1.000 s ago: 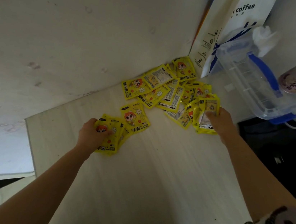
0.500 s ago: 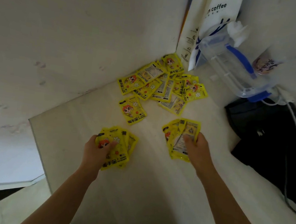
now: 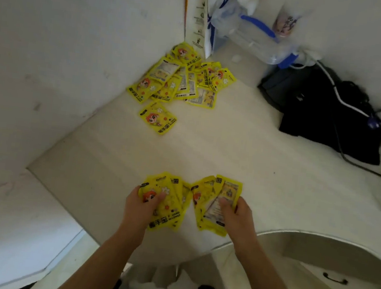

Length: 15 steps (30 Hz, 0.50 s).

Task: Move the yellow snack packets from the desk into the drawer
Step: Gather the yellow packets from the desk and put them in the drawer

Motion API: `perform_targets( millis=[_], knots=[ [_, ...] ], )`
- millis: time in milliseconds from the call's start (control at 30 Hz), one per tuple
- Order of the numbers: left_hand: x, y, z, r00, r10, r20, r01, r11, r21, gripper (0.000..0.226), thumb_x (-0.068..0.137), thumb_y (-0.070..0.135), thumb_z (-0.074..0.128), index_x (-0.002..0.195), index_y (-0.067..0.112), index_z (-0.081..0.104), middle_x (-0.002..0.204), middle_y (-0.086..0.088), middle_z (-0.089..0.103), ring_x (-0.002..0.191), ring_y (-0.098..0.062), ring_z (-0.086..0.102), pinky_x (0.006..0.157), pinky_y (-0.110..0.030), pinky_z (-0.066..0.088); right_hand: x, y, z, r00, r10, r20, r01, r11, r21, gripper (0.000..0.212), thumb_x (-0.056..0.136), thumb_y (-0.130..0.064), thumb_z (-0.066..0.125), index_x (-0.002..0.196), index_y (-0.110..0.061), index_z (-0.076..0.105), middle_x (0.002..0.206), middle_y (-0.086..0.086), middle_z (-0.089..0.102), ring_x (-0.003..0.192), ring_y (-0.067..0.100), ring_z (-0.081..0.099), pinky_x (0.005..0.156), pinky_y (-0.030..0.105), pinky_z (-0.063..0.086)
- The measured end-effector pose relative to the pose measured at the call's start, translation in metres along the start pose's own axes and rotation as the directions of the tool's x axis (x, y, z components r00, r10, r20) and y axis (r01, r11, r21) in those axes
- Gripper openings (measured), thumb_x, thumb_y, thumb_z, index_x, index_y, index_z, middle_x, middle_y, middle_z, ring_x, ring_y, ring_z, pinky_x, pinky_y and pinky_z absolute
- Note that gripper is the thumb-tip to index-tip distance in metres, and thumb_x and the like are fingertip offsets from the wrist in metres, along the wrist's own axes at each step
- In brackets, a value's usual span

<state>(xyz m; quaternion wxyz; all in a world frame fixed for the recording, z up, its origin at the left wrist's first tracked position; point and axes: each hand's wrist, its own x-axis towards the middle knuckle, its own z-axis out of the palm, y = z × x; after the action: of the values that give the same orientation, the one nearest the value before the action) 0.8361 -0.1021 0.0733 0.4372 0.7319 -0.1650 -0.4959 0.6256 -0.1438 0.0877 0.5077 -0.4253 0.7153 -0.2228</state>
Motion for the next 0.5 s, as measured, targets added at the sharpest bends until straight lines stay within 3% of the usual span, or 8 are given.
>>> perform_targets(
  millis=[100,267,400,500],
  knots=[
    [-0.012,-0.007,-0.004,0.998,0.009,0.064,-0.012,0.999,0.05,0.025,0.078,0.019,0.077,0.101,0.018,0.066,0.092,-0.006,0.072,0.081,-0.025,0.071,0.071,-0.046,0.06,-0.032,0.019,-0.002,0.996,0.056,-0.072,-0.045,0.988,0.15,0.014,0.095,-0.024,0.056,0.102,-0.015,0.062,0.1,0.008,0.071,0.089,0.024,0.069,0.082,0.047,0.057],
    [-0.032,-0.01,0.009,0.981,0.02,0.191,-0.042,0.993,0.112,0.025,0.078,0.018,0.077,0.101,0.015,0.067,0.094,-0.008,0.072,0.082,-0.027,0.07,0.069,-0.04,0.058,-0.073,0.041,-0.022,0.977,0.107,-0.184,-0.059,0.967,0.248,0.012,0.094,-0.022,0.056,0.097,-0.014,0.064,0.096,0.01,0.072,0.088,0.025,0.07,0.081,0.048,0.058],
    [-0.053,-0.013,0.032,0.948,0.024,0.317,-0.076,0.985,0.153,0.026,0.078,0.015,0.076,0.103,0.013,0.067,0.096,-0.01,0.072,0.081,-0.026,0.071,0.059,-0.032,0.055,-0.105,0.062,-0.044,0.955,0.13,-0.266,-0.038,0.945,0.324,0.014,0.095,-0.017,0.055,0.102,-0.011,0.065,0.094,0.007,0.072,0.084,0.019,0.069,0.069,0.03,0.057],
    [-0.073,-0.023,0.054,0.92,0.023,0.392,-0.111,0.973,0.204,0.024,0.079,0.014,0.076,0.101,0.015,0.066,0.095,-0.011,0.072,0.08,-0.027,0.071,0.06,-0.036,0.058,-0.132,0.086,-0.063,0.931,0.177,-0.32,-0.034,0.913,0.408,0.01,0.095,-0.015,0.054,0.097,-0.013,0.064,0.086,0.001,0.07,0.075,0.011,0.067,0.056,0.015,0.052]
  ],
)
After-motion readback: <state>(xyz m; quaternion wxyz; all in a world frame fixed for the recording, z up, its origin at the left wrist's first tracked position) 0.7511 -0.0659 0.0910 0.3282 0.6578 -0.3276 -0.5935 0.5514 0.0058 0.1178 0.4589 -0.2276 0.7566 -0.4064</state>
